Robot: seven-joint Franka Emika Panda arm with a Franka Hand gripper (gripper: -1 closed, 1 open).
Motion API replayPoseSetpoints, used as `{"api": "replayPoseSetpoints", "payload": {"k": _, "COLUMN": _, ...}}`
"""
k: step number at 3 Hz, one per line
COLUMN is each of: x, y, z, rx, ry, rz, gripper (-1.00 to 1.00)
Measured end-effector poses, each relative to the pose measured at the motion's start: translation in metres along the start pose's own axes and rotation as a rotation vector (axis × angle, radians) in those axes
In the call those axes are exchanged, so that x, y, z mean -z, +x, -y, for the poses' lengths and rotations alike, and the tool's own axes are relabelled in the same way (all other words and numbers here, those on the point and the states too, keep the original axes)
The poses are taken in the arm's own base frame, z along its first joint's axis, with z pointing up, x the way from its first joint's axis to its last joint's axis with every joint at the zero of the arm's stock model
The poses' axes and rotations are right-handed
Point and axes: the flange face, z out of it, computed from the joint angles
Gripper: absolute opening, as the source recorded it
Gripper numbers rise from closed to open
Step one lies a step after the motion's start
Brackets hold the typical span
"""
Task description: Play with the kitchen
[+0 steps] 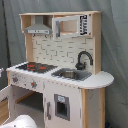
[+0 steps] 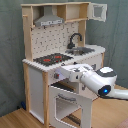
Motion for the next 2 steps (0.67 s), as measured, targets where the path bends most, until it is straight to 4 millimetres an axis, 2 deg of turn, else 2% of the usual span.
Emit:
{"api": "replayPoseSetpoints", "payload": {"k": 1, "x": 0.034, "y": -0.028, "z": -0.030, "rx": -0.057, "ry": -0.037, "rz": 0.013, "gripper": 1.00}}
{"api": "replayPoseSetpoints", "payload": {"k": 2, "x": 0.088, "y": -0.051, "z": -0.069, "rx": -0.095, "ry": -0.117, "rz": -0.031, "gripper": 1.00}}
